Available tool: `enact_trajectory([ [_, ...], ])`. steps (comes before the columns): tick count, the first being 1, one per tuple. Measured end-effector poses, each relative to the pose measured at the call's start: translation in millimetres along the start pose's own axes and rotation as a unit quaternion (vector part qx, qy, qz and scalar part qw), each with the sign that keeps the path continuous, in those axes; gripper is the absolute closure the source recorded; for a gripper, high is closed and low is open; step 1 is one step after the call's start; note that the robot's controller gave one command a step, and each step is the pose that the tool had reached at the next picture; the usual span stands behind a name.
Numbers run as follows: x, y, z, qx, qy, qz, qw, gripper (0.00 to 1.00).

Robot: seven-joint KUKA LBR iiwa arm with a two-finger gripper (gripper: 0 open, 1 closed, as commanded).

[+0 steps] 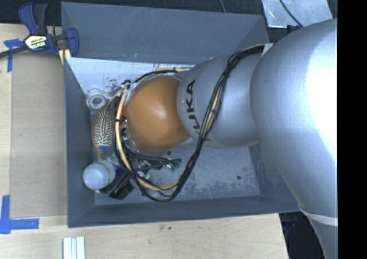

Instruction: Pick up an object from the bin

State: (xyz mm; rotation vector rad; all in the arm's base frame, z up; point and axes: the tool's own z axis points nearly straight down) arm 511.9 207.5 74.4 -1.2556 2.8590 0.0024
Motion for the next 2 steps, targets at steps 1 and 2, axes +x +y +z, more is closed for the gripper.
enact_trajectory([
  [1,1.6,1,-25,-0.001,0.0023,0.001,1.0,1.0],
  [2,0.7,0,-57,-0.001,0.0011,0.001,1.0,1.0],
])
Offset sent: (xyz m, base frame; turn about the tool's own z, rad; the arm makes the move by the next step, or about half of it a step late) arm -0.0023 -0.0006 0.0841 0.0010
